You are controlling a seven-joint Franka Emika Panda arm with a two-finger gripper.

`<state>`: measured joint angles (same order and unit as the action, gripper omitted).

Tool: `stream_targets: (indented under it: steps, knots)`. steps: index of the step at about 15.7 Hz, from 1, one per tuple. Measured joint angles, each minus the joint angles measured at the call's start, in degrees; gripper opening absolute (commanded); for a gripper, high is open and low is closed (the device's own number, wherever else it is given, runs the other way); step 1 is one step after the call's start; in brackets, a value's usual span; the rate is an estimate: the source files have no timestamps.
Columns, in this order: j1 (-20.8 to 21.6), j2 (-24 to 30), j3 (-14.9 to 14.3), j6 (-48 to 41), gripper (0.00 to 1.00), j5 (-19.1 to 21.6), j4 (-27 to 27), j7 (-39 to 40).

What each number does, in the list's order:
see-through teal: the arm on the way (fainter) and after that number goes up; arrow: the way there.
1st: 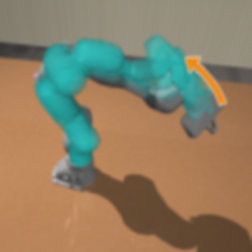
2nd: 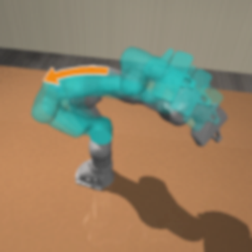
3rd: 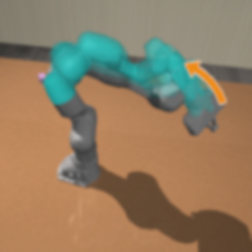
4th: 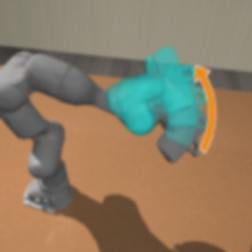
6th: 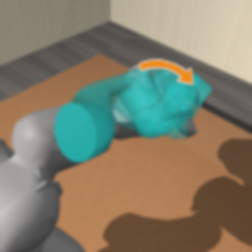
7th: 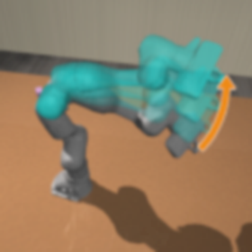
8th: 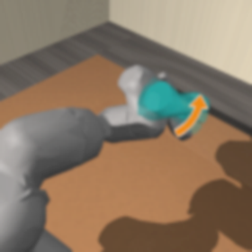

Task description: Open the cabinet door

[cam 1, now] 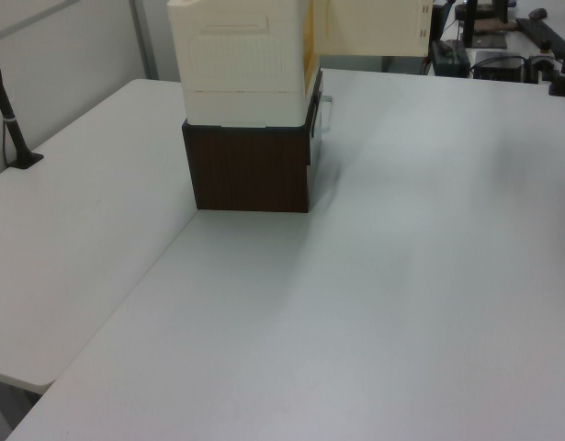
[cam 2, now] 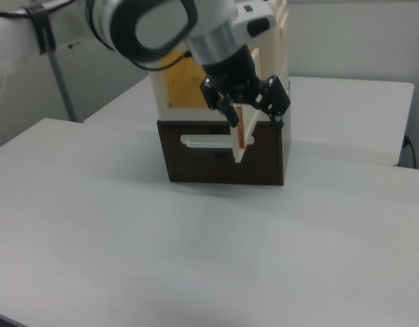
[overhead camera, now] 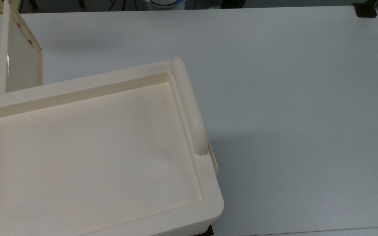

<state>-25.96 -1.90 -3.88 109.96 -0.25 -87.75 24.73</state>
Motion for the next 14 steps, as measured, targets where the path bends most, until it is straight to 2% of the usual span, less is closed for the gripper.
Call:
stream_targets:
  steps: [3,6,8,14]
  knots:
    - [-0.23,2.59,-0.78,-7.65,1.00,-0.25,3.40,1.72]
    - [1.66,6.19,-0.61,-12.09,1.00,3.16,3.75,1.68]
    - [5.64,7.30,-0.49,-15.05,1.00,4.72,3.72,-2.16]
    - [21.44,7.06,-0.34,-17.80,1.00,4.66,1.62,-21.65]
